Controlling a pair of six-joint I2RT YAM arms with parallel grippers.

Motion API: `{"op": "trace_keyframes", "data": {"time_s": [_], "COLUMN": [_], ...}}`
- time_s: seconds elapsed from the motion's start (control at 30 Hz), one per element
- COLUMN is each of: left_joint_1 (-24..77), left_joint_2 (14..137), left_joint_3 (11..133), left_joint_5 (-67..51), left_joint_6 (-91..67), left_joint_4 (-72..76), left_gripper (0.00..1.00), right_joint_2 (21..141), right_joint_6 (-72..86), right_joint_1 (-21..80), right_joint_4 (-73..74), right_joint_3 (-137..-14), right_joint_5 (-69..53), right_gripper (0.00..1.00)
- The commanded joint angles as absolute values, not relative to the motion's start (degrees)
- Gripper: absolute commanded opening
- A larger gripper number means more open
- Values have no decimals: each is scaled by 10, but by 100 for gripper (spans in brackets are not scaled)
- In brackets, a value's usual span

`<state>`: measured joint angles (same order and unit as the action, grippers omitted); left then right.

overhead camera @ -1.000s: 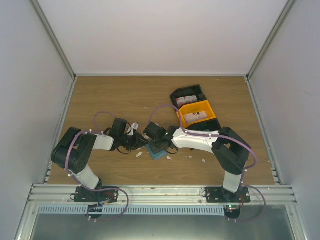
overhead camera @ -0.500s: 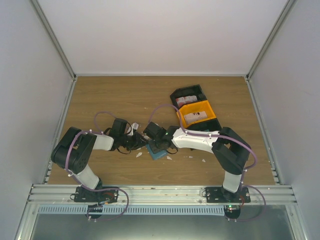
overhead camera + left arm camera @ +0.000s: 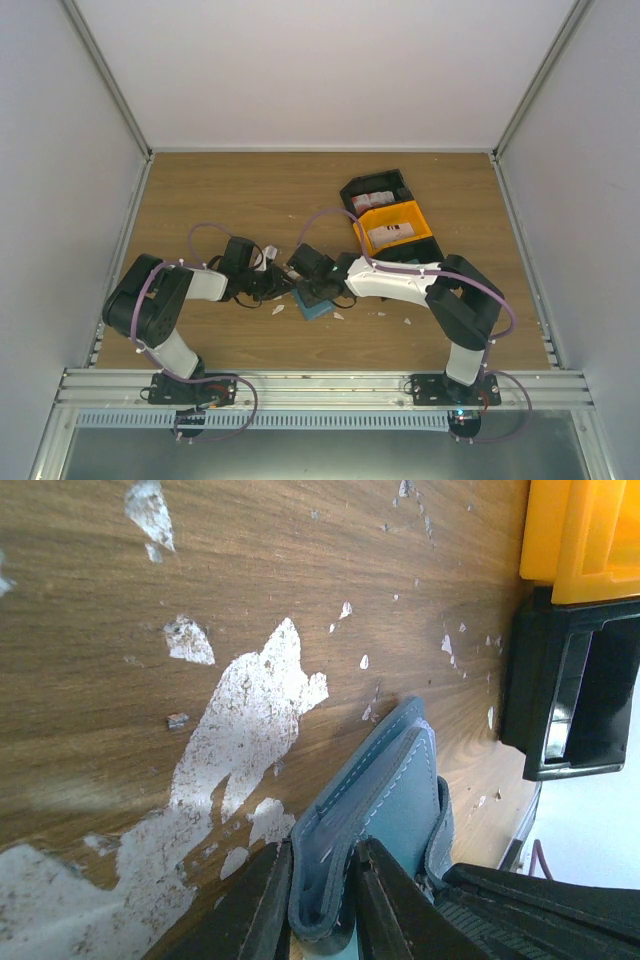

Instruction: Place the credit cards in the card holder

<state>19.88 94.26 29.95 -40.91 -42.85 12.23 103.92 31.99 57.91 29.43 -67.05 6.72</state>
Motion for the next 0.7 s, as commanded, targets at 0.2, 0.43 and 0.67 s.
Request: {"op": "trace_keyframes", "data": {"time_s": [0.2,0.43,0.67], "left_joint_1": [203,205,204], "left_joint_2": [956,957,957], "left_joint_3": [296,295,295], "left_joint_5": [-382,-382,-381], "left_joint_6": [-417,-418,-419], "left_joint_4": [107,108,108], "left_gripper": [22,21,21], "right_joint_2": [1050,1040,1038], "right_joint_6": [309,323,319], "right_joint_1": [583,583,583], "right_joint_4": [273,253,240], "right_joint_3": [-660,-652,-650], "right_joint_5": [37,59,42], "right_gripper": [1,0,0]}}
